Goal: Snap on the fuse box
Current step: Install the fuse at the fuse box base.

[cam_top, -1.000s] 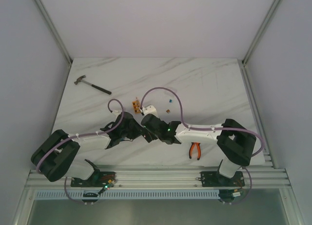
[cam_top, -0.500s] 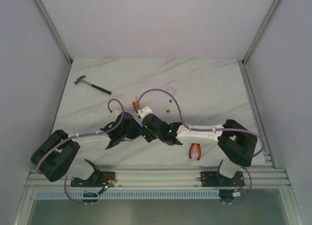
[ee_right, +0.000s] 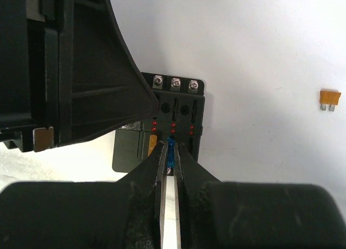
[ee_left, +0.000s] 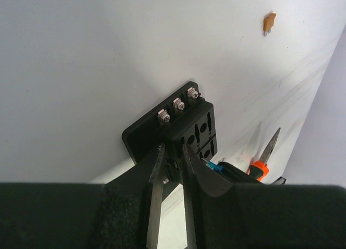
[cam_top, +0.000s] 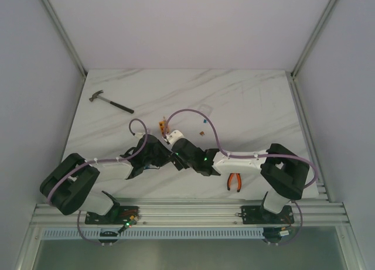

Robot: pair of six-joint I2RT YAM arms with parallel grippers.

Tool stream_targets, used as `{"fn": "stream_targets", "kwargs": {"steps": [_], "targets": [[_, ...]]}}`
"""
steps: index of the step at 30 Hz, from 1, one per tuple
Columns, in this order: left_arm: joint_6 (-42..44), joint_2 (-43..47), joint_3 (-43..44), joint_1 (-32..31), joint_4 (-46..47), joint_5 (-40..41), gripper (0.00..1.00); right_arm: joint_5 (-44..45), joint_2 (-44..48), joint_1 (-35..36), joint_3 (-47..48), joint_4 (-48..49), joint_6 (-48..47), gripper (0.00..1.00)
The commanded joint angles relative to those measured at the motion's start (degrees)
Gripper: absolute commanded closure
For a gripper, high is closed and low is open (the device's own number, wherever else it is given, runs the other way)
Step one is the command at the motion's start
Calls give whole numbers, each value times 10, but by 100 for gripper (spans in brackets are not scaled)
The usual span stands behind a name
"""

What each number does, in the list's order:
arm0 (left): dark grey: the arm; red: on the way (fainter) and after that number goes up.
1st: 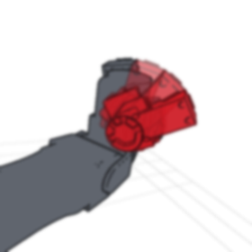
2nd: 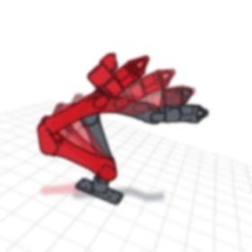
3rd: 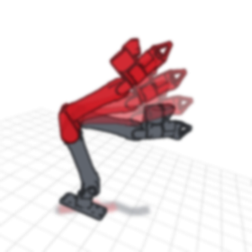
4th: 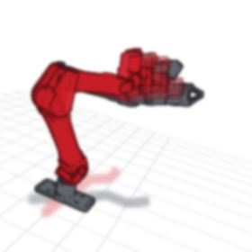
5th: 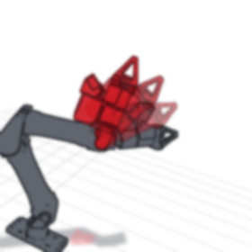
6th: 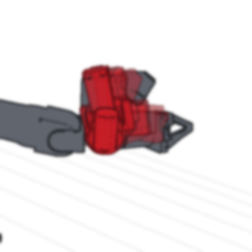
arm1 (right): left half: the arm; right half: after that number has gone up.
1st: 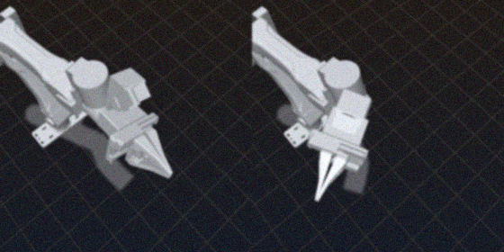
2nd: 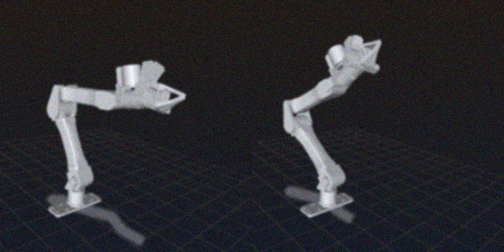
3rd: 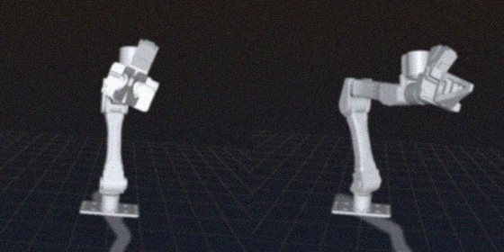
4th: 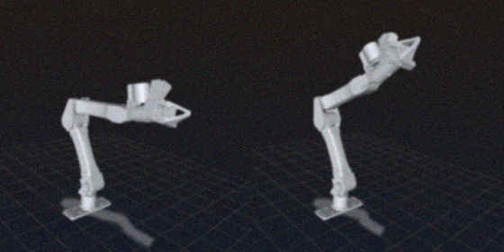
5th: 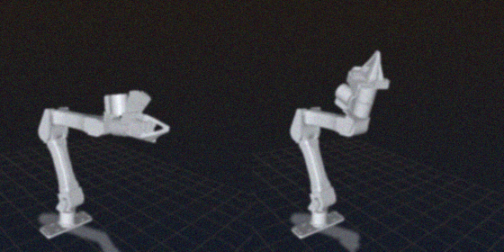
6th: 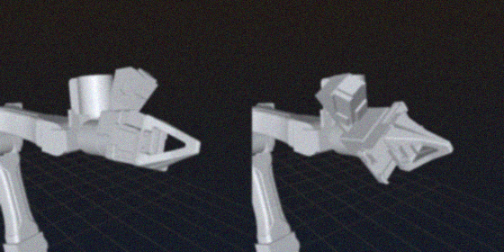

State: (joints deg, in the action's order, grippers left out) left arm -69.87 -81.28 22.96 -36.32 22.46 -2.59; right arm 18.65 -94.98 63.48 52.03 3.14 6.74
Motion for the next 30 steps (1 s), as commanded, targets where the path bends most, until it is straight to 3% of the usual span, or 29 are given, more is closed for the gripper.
{"fn": "stream_targets", "kwargs": {"steps": [1, 30], "targets": [[3, -12, -19, 5, -18, -2, 72, 9, 2, 1, -12, 22, -10, 100], [-1, -10, -31, 12, -9, -10, 75, 7, -17, 1, -15, 27, -23, 100]]}}
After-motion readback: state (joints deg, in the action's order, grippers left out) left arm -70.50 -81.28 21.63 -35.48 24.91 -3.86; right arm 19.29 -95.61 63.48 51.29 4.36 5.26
